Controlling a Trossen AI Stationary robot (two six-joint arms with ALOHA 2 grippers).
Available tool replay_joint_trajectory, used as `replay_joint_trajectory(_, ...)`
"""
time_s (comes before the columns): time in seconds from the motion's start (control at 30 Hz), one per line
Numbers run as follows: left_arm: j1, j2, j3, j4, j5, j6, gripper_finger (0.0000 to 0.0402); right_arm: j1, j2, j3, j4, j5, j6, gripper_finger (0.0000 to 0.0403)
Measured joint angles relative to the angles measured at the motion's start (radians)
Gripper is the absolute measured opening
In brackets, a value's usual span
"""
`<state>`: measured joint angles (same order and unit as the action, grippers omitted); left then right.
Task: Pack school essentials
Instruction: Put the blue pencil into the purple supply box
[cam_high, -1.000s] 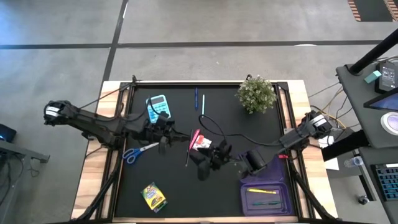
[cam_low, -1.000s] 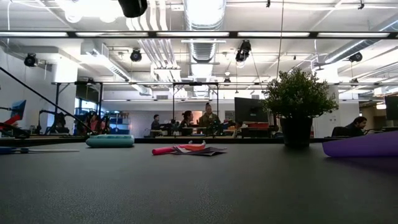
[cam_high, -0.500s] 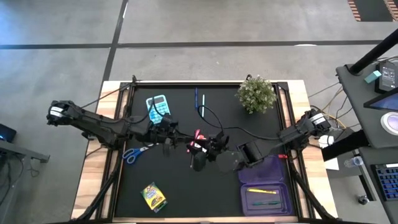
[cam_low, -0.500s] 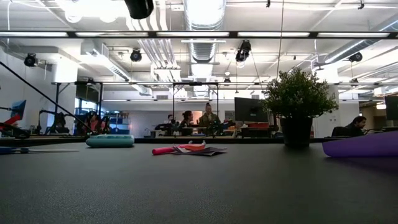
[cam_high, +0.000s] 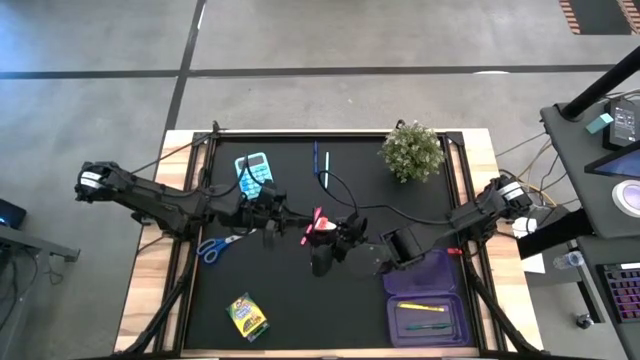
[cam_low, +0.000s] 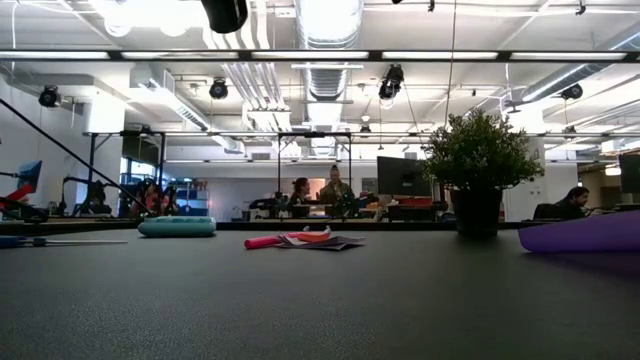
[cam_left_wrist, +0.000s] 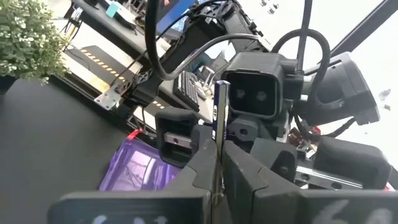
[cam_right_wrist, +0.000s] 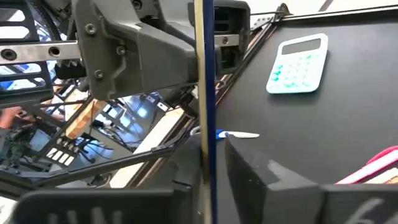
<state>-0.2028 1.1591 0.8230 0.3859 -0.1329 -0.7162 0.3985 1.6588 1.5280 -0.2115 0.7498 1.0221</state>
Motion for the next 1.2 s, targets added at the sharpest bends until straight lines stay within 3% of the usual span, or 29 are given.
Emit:
replay_joint_trajectory(0.13,0.000,0.000,0.000,-0.001,-0.004,-0.001,0.0001,-0.002,0.000,0.000,0.002,-0.005,-0.015,0.0017)
replay_joint_trajectory(0.53,0.000,0.000,-0.011,-0.003,0.018,-0.002,0.0005,-0.002,0.000,0.000,0.004,-0.042,0.002,0.0013)
replay_joint_trajectory(0.77,0.000,-0.002,-0.014,-0.016,0.053,0.078,0.0072,-0.002,-0.005,0.000,-0.025,-0.101,0.034,0.0013)
replay_joint_trajectory(0.97,0.003,-0.007,-0.014,-0.041,0.098,0.083,0.0136,-0.002,-0.053,0.000,-0.221,-0.158,0.133,0.0013)
replay_joint_trajectory(1.1,0.012,-0.007,-0.014,-0.106,0.103,0.025,0.0151,0.010,-0.090,0.000,-0.402,-0.214,0.244,0.0013)
replay_joint_trajectory(1.2,0.011,-0.015,-0.014,-0.191,0.129,0.018,0.0153,0.037,-0.097,0.000,-0.502,-0.318,0.308,0.0013)
